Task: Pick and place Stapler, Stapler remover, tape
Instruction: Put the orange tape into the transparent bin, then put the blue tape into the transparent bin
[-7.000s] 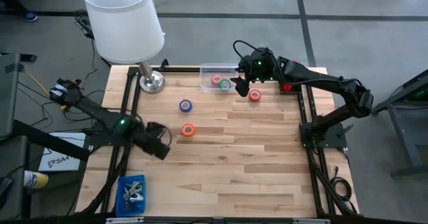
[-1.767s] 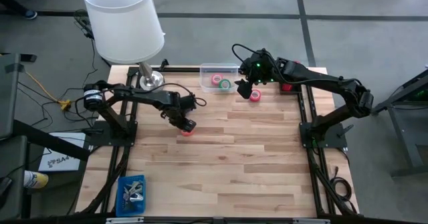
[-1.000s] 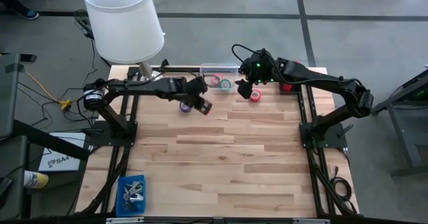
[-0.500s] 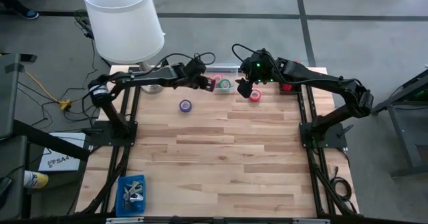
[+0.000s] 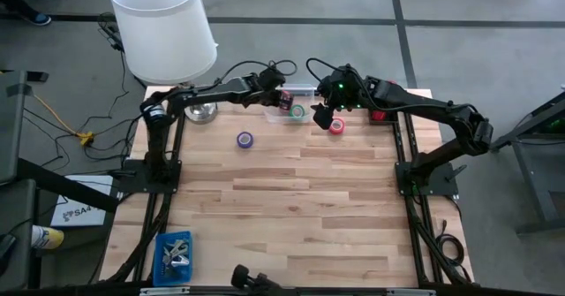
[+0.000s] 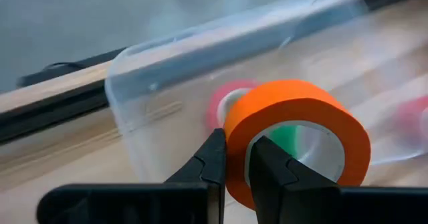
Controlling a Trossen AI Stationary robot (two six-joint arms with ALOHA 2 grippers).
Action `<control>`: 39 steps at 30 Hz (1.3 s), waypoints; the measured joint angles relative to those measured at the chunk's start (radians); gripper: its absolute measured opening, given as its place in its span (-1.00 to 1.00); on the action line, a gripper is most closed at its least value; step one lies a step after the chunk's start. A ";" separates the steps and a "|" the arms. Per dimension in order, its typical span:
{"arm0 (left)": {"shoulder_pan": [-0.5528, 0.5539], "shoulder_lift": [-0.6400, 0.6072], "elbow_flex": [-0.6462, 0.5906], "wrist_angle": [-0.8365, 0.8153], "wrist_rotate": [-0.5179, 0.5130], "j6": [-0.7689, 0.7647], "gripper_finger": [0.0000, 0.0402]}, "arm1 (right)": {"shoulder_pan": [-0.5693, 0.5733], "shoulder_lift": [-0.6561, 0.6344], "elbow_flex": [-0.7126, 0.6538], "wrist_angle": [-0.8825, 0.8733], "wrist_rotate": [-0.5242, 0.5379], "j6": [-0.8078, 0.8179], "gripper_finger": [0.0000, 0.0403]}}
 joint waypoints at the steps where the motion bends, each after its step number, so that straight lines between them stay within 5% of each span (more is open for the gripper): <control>1: 0.000 0.018 0.024 -0.039 -0.018 0.020 -0.84 | 0.000 0.000 0.000 0.000 0.000 0.000 0.18; 11: 0.000 0.108 0.172 -0.163 -0.078 0.125 -0.84 | 0.000 0.000 0.000 -0.001 0.000 -0.001 0.18; 21: 0.001 0.121 0.178 -0.244 -0.072 0.132 -0.84 | 0.000 0.000 0.000 0.000 0.004 -0.002 0.18; 30: 0.000 0.121 0.178 -0.244 -0.071 0.124 -0.41 | 0.000 0.000 0.000 -0.001 0.007 0.000 0.18; 39: 0.001 0.098 0.178 -0.280 -0.042 0.124 -0.32 | 0.000 0.000 0.000 -0.009 -0.003 0.001 0.18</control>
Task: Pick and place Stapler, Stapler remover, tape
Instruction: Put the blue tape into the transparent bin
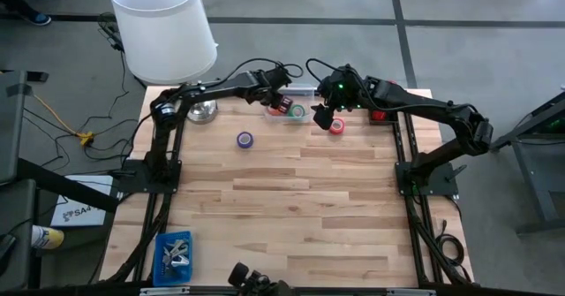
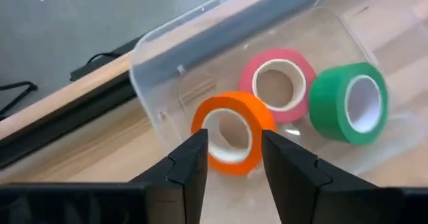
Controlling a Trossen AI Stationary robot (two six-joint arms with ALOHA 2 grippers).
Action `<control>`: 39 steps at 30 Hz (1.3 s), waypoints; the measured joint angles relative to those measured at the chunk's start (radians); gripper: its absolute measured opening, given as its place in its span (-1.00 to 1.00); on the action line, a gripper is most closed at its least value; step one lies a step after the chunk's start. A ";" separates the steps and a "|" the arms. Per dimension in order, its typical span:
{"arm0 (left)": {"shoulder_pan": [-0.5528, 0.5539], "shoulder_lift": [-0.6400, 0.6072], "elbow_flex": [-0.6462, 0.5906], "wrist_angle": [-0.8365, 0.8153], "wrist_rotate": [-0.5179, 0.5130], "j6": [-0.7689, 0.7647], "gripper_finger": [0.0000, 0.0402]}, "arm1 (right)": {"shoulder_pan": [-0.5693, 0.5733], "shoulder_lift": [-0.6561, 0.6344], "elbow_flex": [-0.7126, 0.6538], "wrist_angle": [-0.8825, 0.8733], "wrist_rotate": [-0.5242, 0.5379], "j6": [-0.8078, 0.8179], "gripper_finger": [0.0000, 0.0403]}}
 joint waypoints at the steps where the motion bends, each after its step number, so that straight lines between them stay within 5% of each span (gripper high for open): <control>1: -0.001 -0.011 0.000 -0.015 0.003 0.000 -0.32 | 0.000 0.000 0.000 0.000 0.000 0.000 0.18; 18: -0.001 -0.120 -0.002 -0.424 0.370 0.346 -0.31 | 0.000 0.000 0.000 -0.023 -0.001 0.000 0.18; 31: -0.070 -0.120 -0.147 -0.520 0.449 0.478 -0.31 | 0.000 0.000 0.000 -0.031 -0.001 -0.001 0.18; 39: -0.114 -0.120 -0.230 -0.447 0.332 0.409 -0.31 | 0.000 0.000 0.000 -0.030 -0.001 -0.001 0.18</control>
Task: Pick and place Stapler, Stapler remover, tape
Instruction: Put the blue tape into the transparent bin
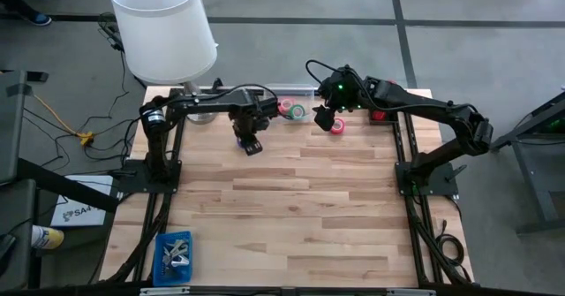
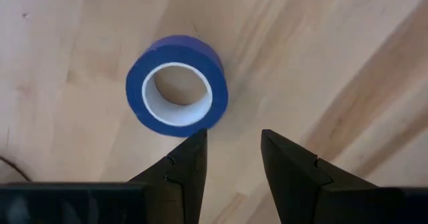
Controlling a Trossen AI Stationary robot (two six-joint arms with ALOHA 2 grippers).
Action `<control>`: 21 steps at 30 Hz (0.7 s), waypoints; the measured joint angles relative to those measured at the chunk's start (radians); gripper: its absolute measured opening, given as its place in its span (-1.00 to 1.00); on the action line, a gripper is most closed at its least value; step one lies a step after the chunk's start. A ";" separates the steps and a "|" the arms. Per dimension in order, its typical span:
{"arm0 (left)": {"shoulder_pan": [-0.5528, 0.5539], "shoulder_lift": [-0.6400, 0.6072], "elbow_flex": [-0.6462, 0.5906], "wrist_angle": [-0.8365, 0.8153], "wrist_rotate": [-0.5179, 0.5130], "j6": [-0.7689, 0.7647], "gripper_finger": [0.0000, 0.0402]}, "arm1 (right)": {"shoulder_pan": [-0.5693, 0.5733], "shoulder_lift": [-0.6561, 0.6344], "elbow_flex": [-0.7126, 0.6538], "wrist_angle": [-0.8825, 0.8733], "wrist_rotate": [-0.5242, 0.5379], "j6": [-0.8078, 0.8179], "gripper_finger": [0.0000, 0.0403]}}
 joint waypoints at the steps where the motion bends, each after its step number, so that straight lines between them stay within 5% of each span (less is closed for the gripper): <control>1: 0.000 0.000 -0.010 0.014 -0.006 -0.011 -0.31 | 0.000 0.000 0.000 0.000 0.000 0.000 0.18; 21: 0.000 0.001 -0.126 0.198 -0.072 -0.036 -0.31 | 0.000 0.000 0.000 -0.001 0.000 0.026 0.18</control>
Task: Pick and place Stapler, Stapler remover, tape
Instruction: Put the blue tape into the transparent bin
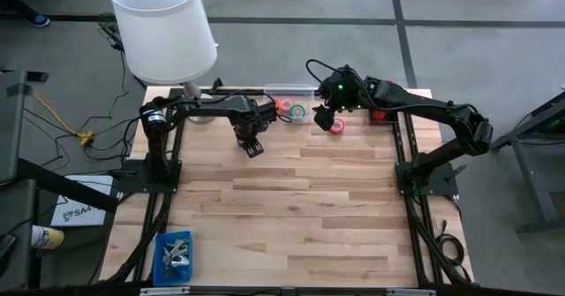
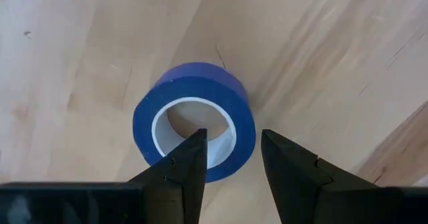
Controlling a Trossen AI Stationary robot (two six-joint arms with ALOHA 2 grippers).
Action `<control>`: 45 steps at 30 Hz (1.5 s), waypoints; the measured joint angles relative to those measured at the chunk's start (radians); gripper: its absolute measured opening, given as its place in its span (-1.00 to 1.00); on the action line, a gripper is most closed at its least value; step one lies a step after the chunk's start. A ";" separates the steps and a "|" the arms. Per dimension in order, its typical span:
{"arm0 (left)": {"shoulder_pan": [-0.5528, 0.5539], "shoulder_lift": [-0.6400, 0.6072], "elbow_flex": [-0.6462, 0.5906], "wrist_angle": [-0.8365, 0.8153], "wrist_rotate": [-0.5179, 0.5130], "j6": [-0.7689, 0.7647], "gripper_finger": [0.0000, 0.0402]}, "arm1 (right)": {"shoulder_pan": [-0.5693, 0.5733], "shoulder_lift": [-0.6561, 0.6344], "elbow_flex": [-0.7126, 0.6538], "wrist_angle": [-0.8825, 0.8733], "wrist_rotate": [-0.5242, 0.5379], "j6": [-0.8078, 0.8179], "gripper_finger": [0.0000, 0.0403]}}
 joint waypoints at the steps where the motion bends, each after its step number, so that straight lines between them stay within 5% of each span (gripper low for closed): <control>1: 0.000 0.000 0.000 0.000 0.000 0.002 -0.31 | 0.000 0.000 0.000 0.000 0.000 0.008 0.18; 29: -0.005 0.066 -0.001 0.012 0.047 0.020 -0.32 | 0.000 0.000 0.000 -0.004 0.000 0.043 0.18; 38: -0.006 0.066 0.000 0.005 0.046 0.019 -0.82 | 0.000 0.000 0.000 -0.004 0.000 0.042 0.18; 45: -0.006 0.066 0.012 -0.032 0.049 0.047 -0.82 | 0.000 0.000 0.000 -0.004 0.000 0.040 0.18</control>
